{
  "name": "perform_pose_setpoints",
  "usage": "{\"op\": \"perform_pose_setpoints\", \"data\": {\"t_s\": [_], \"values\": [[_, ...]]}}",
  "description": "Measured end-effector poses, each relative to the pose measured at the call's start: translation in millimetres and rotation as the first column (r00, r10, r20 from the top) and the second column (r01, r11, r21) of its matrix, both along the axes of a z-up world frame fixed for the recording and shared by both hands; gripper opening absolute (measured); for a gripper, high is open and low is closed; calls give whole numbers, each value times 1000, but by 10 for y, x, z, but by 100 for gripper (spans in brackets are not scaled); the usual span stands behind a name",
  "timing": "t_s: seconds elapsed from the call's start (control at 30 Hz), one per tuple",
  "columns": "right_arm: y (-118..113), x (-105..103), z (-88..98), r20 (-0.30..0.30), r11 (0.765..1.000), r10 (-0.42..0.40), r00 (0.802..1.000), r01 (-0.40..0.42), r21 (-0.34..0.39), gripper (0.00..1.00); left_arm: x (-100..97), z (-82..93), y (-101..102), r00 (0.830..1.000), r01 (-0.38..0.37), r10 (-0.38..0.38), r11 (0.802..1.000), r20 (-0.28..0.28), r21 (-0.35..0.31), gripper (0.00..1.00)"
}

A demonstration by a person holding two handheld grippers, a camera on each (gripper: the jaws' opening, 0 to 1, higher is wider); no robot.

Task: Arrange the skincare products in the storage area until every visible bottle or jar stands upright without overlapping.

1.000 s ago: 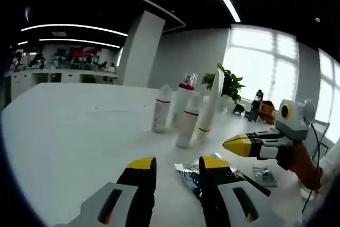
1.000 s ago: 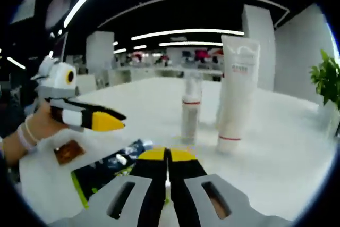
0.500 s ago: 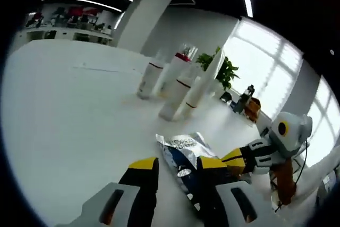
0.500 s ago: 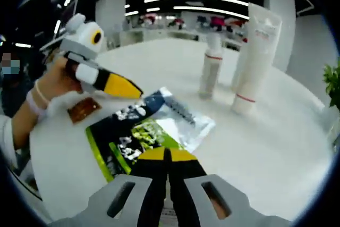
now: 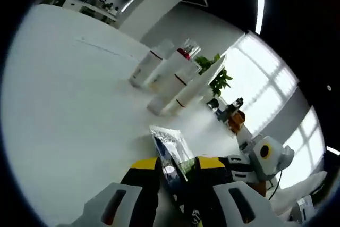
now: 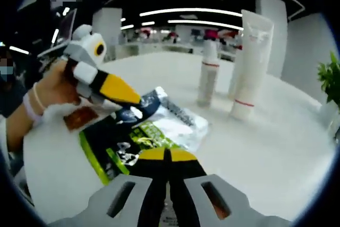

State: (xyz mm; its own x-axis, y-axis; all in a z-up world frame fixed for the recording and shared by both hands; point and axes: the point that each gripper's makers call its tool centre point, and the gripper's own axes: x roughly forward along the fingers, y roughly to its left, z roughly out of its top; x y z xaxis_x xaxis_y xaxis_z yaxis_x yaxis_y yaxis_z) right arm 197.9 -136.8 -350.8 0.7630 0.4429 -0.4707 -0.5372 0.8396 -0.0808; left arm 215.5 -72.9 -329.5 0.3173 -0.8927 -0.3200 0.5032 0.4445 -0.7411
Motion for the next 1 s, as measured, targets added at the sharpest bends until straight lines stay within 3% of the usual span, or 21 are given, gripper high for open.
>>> {"op": "perform_pose_setpoints", "data": {"t_s": [0.1, 0.37, 0.4, 0.43, 0.6, 0.67, 0.7, 0.77, 0.8, 0.83, 0.9, 0.93, 1.0], "values": [[22, 5, 0, 6, 1000, 0, 1000, 0, 20, 0, -17, -60, -15, 1000, 2, -3, 999, 27, 48, 24], [32, 15, -1, 16, 999, -5, 1000, 4, 34, 0, -84, -15, -43, 1000, 15, -17, 999, 27, 50, 23], [33, 18, 0, 20, 999, -9, 1000, 8, 35, 0, -141, 56, -74, 999, 31, -31, 999, -21, -9, 22], [33, 18, 0, 21, 999, -10, 1000, 9, 35, 0, -150, 66, -80, 999, 34, -35, 999, -27, -19, 22], [46, 19, 0, 31, 999, -14, 999, 13, 31, 0, -212, -37, -100, 998, 58, -57, 997, -21, 41, 19], [52, 18, 1, 40, 1000, -16, 999, 15, 23, 0, -210, -61, -103, 999, 43, -42, 996, -4, 73, 11], [52, 19, 2, 45, 1000, -14, 999, 13, 19, 0, -172, -112, -56, 998, 28, -35, 990, 46, 137, 8], [57, 21, 5, 48, 1000, -12, 999, 11, 19, 0, -216, -84, -81, 998, 43, -48, 992, 35, 121, 7], [64, 18, 10, 59, 1000, -3, 998, 3, 1, 0, -232, -33, -88, 999, 38, -37, 997, -25, 71, 5], [68, 10, 55, 113, 998, 16, 993, -10, -61, 0, -260, -1, -94, 997, 56, -54, 998, -51, 38, 4], [56, 11, 189, 202, 995, 7, 979, 13, -98, 0, -286, 52, -94, 995, 78, -79, 997, -65, -13, 3], [19, 17, 317, 280, 994, -24, 960, 53, -94, 0, -275, 83, -75, 995, 70, -73, 997, -70, -39, 3], [15, -12, 425, 325, 995, -29, 945, 58, -78, 0, -266, 99, -28, 994, 63, -67, 997, -86, -43, 2]]}}
